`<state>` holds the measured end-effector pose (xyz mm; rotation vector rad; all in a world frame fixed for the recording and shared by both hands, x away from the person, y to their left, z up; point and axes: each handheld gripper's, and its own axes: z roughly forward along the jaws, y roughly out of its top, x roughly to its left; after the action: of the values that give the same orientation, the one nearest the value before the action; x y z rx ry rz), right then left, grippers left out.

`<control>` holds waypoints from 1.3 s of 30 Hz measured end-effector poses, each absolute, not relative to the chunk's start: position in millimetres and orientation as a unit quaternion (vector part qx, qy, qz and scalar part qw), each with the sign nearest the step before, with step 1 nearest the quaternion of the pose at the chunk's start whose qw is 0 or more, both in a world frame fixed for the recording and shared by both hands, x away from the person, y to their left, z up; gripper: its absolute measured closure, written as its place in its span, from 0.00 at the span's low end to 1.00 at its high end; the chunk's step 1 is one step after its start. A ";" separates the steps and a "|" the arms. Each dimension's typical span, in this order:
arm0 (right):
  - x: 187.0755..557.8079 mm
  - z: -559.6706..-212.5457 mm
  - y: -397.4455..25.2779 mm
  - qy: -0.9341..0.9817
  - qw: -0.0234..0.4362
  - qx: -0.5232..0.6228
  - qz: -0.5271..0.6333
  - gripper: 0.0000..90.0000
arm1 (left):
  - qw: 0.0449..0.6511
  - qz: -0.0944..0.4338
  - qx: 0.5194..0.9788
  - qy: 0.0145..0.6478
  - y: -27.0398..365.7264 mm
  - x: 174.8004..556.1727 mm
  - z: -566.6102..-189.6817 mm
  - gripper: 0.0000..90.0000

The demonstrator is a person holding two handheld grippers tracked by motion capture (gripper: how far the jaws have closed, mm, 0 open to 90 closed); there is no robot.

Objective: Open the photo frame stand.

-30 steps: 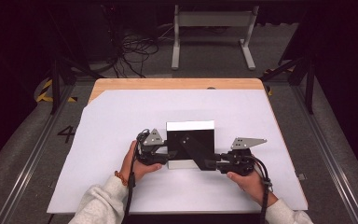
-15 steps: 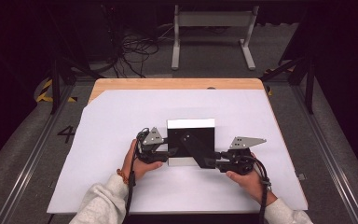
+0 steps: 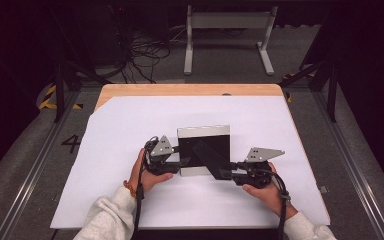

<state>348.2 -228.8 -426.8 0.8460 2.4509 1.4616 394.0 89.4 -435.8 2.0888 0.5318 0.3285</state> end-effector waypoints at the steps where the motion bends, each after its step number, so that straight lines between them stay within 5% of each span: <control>1: 347.7 -427.2 -229.4 0.822 0.082 0.281 0.488 0.72 | 0.462 0.134 0.850 0.214 88.8 393.0 -435.3 0.55; 19: 332.4 -432.4 -231.8 0.843 0.087 0.258 0.463 0.78 | 0.440 0.116 0.873 0.175 81.2 378.3 -444.1 0.55; 33: 328.8 -433.2 -230.8 0.852 0.096 0.250 0.450 0.80 | 0.396 0.130 0.893 0.168 77.8 374.7 -456.7 0.70; 39: 329.0 -433.1 -230.4 0.853 0.100 0.249 0.447 0.79 | 0.383 0.134 0.899 0.167 72.8 373.8 -460.1 0.68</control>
<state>329.0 -230.4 -433.1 0.7350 2.5230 1.3230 373.8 72.8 -460.1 2.2917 0.4263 0.3430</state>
